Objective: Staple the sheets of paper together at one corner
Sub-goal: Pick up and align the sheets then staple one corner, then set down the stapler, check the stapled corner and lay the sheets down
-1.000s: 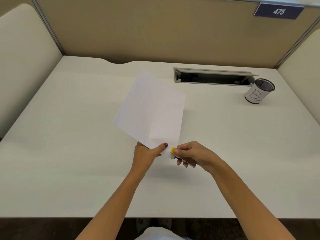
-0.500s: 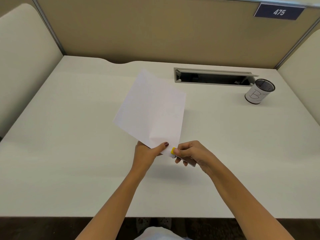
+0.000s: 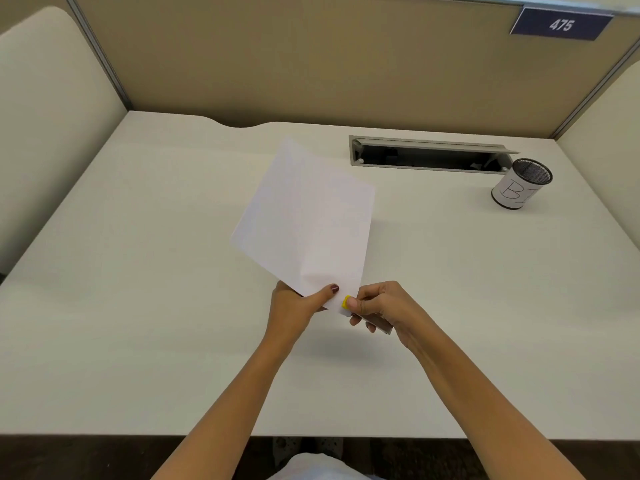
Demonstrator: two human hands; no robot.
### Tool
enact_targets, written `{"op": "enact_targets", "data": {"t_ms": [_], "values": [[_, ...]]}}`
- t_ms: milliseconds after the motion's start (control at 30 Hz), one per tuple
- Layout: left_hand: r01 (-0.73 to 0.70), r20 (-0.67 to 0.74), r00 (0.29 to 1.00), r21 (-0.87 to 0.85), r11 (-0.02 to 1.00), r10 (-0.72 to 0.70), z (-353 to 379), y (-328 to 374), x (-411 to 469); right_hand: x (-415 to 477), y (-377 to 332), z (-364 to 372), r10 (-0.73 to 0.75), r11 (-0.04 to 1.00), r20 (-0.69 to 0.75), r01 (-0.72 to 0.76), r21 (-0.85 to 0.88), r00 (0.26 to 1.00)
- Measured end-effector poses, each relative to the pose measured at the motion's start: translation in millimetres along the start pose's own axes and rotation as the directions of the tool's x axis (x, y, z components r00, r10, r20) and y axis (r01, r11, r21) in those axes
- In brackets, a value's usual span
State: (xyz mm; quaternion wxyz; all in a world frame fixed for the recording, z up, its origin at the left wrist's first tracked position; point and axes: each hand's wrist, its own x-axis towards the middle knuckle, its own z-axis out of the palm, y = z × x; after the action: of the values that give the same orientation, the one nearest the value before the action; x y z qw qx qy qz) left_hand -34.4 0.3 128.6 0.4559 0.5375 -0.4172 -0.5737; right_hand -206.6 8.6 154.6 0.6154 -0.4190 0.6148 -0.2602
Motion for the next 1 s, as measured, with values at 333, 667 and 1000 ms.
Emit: {"op": "enact_targets", "data": {"t_ms": [333,667,1000], "values": [[-0.002,-0.006,1.0,0.003,1.0,0.002,-1.7,2.2,4.4,-1.9,-4.4,-7.9,-0.003,0.999,0.133,0.009,-0.045,0.991],[0.016,-0.028,0.999,-0.071,0.997,-0.019,-3.5,7.2,7.2,5.3,18.5,-23.2,-0.052,0.998,-0.25,0.043,-0.039,0.967],[0.018,-0.034,0.999,-0.1,0.995,-0.022,-0.3,12.3,10.2,27.7,62.8,-17.5,-0.257,0.913,-0.56,0.008,-0.408,0.788]]}}
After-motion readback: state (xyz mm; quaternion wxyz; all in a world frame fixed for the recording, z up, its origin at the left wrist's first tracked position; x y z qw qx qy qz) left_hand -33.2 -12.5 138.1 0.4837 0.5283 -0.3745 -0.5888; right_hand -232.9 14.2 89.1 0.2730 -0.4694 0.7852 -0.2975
